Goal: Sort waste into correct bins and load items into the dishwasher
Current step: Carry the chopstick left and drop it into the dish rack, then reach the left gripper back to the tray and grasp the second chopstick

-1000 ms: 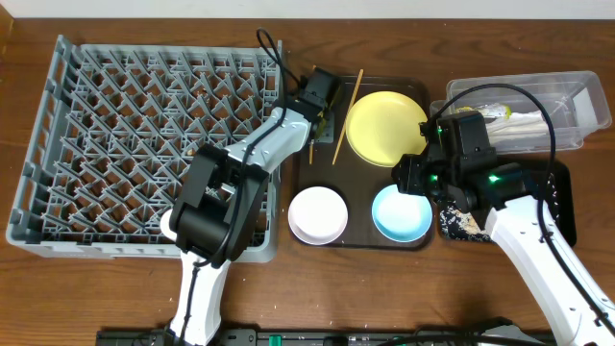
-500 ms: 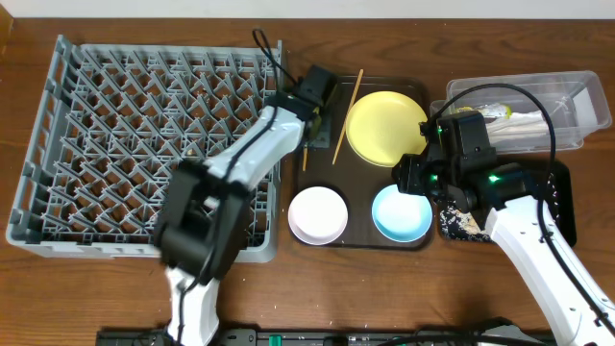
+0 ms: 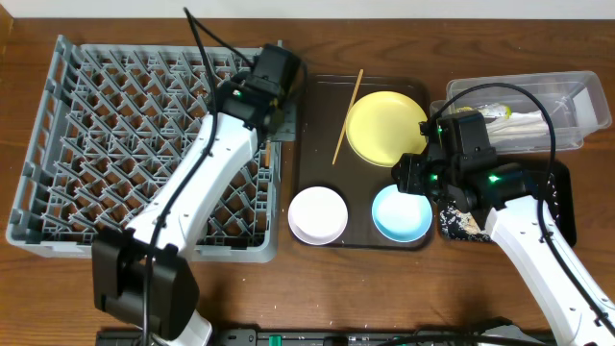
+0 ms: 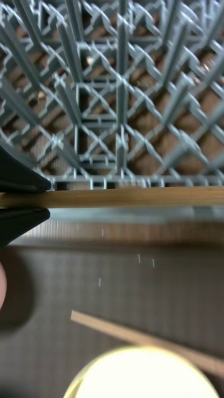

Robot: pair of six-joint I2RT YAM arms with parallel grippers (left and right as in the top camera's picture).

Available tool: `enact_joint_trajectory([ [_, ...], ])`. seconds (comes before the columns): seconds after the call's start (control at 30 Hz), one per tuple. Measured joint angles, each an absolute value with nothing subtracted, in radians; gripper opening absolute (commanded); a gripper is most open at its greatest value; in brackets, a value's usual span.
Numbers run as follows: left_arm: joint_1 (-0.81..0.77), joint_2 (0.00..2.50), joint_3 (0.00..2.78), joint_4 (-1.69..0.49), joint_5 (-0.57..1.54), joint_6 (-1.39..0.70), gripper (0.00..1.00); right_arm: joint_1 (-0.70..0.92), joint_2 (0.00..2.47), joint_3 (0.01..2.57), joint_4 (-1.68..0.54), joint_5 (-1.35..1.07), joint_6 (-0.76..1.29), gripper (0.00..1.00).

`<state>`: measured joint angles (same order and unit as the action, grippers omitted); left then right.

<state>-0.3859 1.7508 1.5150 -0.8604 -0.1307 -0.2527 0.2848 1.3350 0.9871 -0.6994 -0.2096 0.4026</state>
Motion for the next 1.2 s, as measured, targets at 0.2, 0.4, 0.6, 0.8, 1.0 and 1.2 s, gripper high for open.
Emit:
enact_joint_trajectory([
  [0.2,-0.363,1.804,1.455,-0.863,-0.131,-0.241,0.13,0.285,1.335,0.987,-0.699,-0.21,0.403,0.51],
  [0.4,-0.364,1.806,1.446,-0.861,-0.116,-0.229,0.35,0.285,1.335,0.987,-0.699,-0.21,0.403,0.51],
  [0.6,-0.368,1.779,1.447,-0.855,-0.09,-0.219,0.54,0.285,1.335,0.987,-0.699,-0.21,0.403,0.52],
  [0.8,-0.416,1.729,1.451,-0.695,0.025,-0.185,0.54,0.285,1.335,0.987,-0.699,-0.21,0.403,0.53],
  [1.0,-0.477,1.747,1.457,-0.439,0.075,-0.128,0.5,0.285,1.335,0.987,-0.699,-0.209,0.403,0.53],
  [1.2,-0.488,1.855,1.46,-0.347,0.092,-0.1,0.31,0.285,1.335,0.987,-0.702,-0.209,0.403,0.53],
])
